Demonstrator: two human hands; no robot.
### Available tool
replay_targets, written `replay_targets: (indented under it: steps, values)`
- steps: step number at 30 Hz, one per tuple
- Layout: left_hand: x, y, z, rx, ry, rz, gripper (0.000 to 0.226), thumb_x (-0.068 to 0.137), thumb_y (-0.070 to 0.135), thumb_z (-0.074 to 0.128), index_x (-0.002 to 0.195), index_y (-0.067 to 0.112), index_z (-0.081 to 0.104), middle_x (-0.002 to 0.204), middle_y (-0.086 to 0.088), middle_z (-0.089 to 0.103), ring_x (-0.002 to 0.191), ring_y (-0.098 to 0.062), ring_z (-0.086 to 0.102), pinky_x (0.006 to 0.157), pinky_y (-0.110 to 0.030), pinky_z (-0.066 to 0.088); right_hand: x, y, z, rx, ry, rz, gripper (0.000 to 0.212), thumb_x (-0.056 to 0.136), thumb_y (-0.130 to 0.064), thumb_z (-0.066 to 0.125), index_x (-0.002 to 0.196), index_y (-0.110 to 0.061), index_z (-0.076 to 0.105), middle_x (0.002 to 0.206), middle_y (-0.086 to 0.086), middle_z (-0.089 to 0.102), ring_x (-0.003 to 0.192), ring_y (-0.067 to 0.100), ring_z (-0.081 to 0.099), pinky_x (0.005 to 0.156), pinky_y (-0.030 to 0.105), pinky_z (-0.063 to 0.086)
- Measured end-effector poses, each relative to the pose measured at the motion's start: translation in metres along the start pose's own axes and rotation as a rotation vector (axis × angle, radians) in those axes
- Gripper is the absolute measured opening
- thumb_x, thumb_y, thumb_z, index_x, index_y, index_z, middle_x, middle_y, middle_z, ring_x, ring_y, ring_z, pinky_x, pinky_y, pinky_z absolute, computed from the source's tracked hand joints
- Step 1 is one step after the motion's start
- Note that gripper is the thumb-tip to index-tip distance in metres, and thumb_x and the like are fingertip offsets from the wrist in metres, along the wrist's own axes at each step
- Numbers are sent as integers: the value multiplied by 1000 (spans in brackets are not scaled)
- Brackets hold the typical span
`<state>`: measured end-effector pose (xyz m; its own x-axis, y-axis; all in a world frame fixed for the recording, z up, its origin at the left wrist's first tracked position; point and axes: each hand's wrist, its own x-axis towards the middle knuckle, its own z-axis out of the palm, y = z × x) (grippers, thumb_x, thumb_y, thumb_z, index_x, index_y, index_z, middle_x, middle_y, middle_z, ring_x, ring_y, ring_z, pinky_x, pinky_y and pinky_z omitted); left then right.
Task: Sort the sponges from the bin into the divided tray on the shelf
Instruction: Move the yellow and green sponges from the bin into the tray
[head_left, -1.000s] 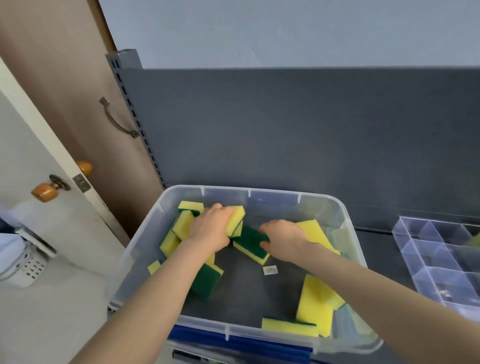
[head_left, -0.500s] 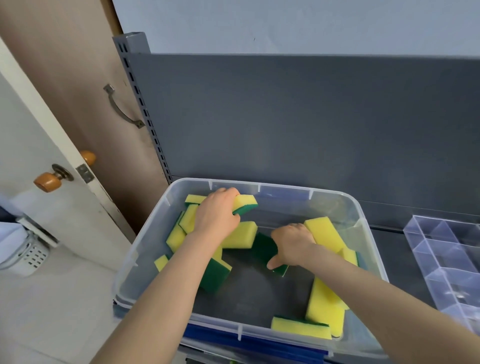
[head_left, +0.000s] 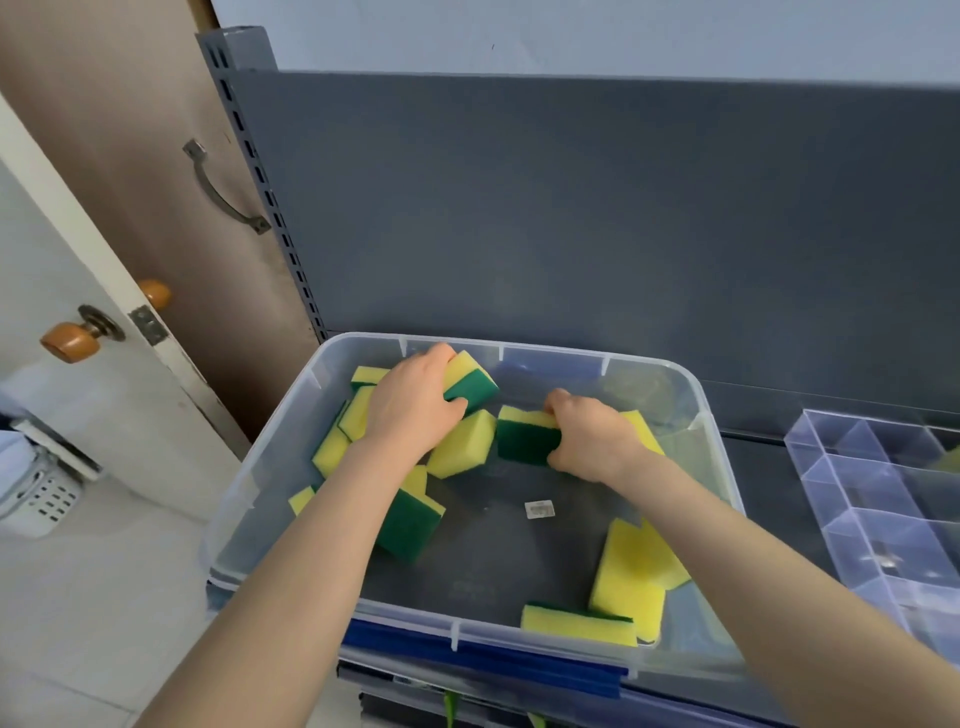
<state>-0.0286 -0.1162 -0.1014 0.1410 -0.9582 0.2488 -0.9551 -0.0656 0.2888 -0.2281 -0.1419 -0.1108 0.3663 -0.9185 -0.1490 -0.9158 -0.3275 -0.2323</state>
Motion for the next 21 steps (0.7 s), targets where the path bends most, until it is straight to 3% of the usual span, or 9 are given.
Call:
replay_targets:
  steps: [5,8,13,21]
  values:
    - [-8,2,0,-43,27,-4,36,81,37,67,111,24,52,98,6,61,76,-15,49,46,-24,28,-22,11,-21,231,147,-37,32,68,-30,70,97,-30,56,84,-7,62,79,19,58,61,29,48]
    - [-8,12,-6,-107,47,-28,44,82,37,68,121,23,52,108,4,64,90,-20,58,56,-28,42,-37,23,-35,337,208,-89,32,70,-27,71,100,-27,61,89,-4,65,81,17,59,66,28,48]
    - [-5,53,-22,-111,58,19,42,81,36,67,118,25,51,104,5,63,91,-21,59,65,-34,49,-63,52,-68,389,313,-132,45,68,-20,75,108,-25,55,87,-10,57,78,13,53,60,22,39]
    - [-5,156,-45,-189,48,173,41,80,38,69,114,26,51,95,10,62,85,-18,58,68,-36,50,-113,129,-120,411,408,-106,41,69,-18,76,104,-25,57,87,-13,59,82,15,56,72,27,46]
